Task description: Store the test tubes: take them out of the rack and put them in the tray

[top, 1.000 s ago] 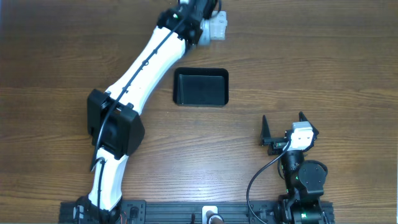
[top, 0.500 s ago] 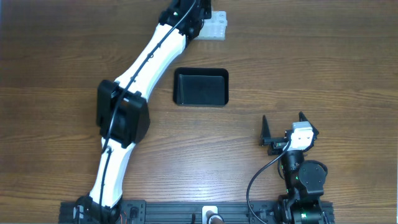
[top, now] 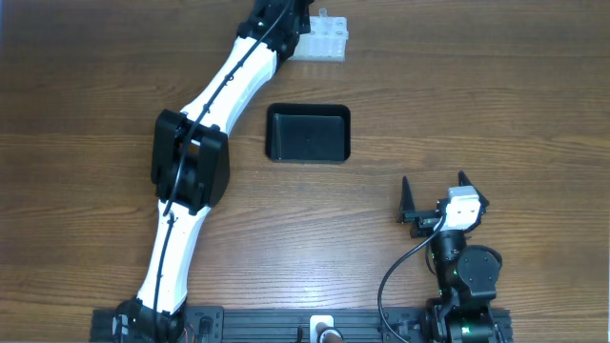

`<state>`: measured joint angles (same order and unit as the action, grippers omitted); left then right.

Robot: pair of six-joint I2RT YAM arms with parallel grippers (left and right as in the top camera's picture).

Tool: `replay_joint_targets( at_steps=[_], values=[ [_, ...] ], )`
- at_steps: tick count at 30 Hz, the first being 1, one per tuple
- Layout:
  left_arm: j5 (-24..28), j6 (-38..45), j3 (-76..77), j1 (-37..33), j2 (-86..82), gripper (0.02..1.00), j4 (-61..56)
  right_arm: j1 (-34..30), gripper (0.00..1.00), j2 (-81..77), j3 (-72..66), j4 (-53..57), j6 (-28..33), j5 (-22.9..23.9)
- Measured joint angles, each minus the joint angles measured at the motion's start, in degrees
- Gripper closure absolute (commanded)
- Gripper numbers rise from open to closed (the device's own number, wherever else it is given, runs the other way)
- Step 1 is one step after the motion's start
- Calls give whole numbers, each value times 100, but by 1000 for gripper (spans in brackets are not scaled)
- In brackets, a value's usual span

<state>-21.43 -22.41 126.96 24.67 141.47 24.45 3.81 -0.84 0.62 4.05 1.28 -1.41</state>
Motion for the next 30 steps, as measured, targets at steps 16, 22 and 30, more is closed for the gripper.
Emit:
replay_joint_targets(
  at_steps=[16, 22, 30],
  values=[
    [192, -63, 0, 9, 105, 794, -9, 0, 14, 0, 0, 0, 2, 0],
    [192, -76, 0, 4, 105, 853, -9, 0, 9, 0, 0, 0, 2, 0],
    [192, -74, 0, 7, 107, 890, -15, 0, 9, 0, 0, 0, 0, 0]
  ],
)
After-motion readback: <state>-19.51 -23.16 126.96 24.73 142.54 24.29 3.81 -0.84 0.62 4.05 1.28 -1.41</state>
